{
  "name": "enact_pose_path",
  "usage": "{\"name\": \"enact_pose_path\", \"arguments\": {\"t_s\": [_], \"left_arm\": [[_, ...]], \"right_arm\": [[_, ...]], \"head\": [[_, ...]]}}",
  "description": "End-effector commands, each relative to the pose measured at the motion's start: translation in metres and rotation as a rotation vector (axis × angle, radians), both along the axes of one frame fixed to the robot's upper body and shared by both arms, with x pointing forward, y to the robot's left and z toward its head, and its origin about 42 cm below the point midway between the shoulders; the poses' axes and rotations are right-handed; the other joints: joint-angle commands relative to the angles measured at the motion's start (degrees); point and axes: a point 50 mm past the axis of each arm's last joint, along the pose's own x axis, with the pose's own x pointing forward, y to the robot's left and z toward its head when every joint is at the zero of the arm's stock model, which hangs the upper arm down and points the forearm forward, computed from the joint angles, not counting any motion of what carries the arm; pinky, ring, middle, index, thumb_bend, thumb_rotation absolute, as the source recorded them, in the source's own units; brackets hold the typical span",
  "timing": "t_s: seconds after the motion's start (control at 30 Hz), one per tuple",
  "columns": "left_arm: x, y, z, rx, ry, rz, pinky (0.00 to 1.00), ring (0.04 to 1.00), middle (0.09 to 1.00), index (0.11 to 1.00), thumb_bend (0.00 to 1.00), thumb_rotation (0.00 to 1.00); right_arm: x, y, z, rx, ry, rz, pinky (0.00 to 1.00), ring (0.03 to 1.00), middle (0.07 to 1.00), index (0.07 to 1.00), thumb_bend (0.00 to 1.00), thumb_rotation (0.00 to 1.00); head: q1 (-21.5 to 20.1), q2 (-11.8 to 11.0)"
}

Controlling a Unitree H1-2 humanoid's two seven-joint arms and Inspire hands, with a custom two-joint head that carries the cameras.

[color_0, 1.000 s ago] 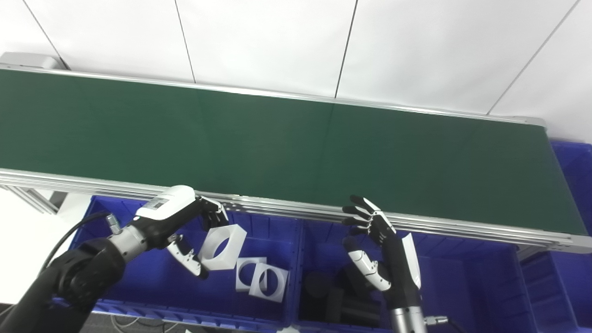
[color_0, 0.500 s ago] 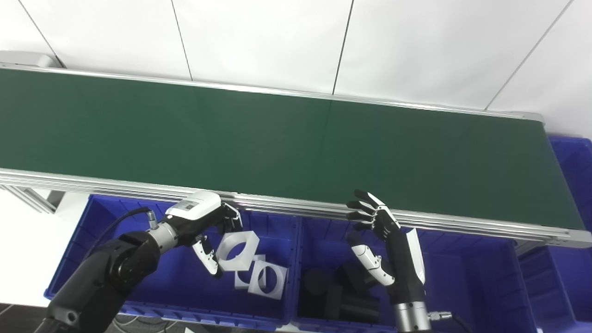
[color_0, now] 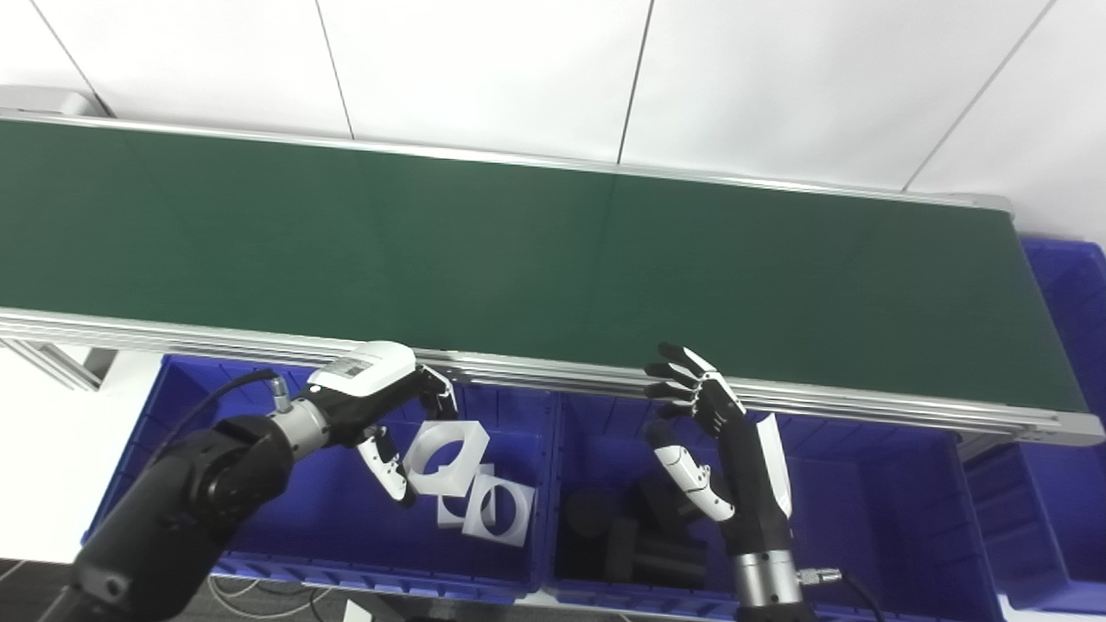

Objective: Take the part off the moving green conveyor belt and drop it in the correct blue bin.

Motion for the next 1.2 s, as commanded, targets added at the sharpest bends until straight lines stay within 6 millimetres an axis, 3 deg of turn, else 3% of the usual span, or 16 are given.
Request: {"name": "enact_pose_path", "arguments": {"t_s": [0.0, 0.3, 0.43, 0.57, 0.67, 0.8, 0.87, 0.97, 1.17], "left_arm": [[0.003, 0.006, 0.019, -0.013, -0.035, 0.007, 0.86, 0.784, 0.778, 0.791, 0.92, 0.28], [-0.007, 0.004, 0.035, -0.154, 0.025, 0.030, 0.89, 0.871, 0.889, 0.922, 1.00, 0.43], [-0.014, 0.002, 0.043, -0.291, 0.055, 0.035, 0.88, 0.877, 0.901, 0.929, 1.00, 0.46], [-0.022, 0.000, 0.049, -0.438, 0.092, 0.066, 0.79, 0.860, 0.896, 0.908, 1.00, 0.48], [-0.034, -0.005, 0.039, -0.615, 0.102, 0.150, 0.73, 0.818, 0.858, 0.872, 1.00, 0.51], [-0.055, -0.018, 0.014, -0.875, 0.112, 0.282, 0.78, 0.840, 0.870, 0.876, 0.99, 0.63], [-0.065, -0.026, 0.008, -0.986, 0.096, 0.323, 0.79, 0.850, 0.875, 0.888, 0.94, 0.71], [-0.078, -0.035, 0.010, -1.075, 0.075, 0.348, 0.80, 0.859, 0.872, 0.902, 0.90, 0.82], [-0.087, -0.041, 0.022, -1.123, 0.051, 0.343, 0.82, 0.860, 0.868, 0.887, 0.90, 0.84]], "right_arm": [[0.004, 0.002, 0.011, 0.021, -0.046, 0.000, 0.56, 0.666, 0.746, 0.823, 0.59, 0.71], [0.003, 0.000, 0.010, 0.019, -0.044, 0.006, 0.56, 0.666, 0.744, 0.825, 0.59, 0.71], [0.002, 0.000, 0.010, 0.021, -0.043, 0.008, 0.56, 0.667, 0.745, 0.825, 0.60, 0.71], [0.000, 0.000, 0.011, 0.026, -0.044, 0.017, 0.57, 0.666, 0.748, 0.829, 0.60, 0.72], [-0.003, 0.001, 0.013, 0.034, -0.040, 0.031, 0.57, 0.673, 0.751, 0.834, 0.60, 0.72], [-0.009, 0.000, 0.020, 0.048, -0.032, 0.053, 0.58, 0.689, 0.767, 0.848, 0.60, 0.73], [-0.013, -0.001, 0.025, 0.059, -0.029, 0.060, 0.59, 0.697, 0.775, 0.855, 0.61, 0.76], [-0.021, -0.003, 0.032, 0.084, -0.023, 0.065, 0.62, 0.720, 0.787, 0.863, 0.64, 0.79], [-0.034, -0.002, 0.043, 0.100, -0.022, 0.063, 0.65, 0.730, 0.793, 0.866, 0.63, 0.79]], "head": [[0.00, -0.05], [-0.33, -0.57], [-0.31, -0.95], [-0.42, -1.43], [-0.70, -2.14], [-1.25, -3.05], [-1.00, -3.59], [-0.53, -4.75], [-1.06, -6.24]]}}
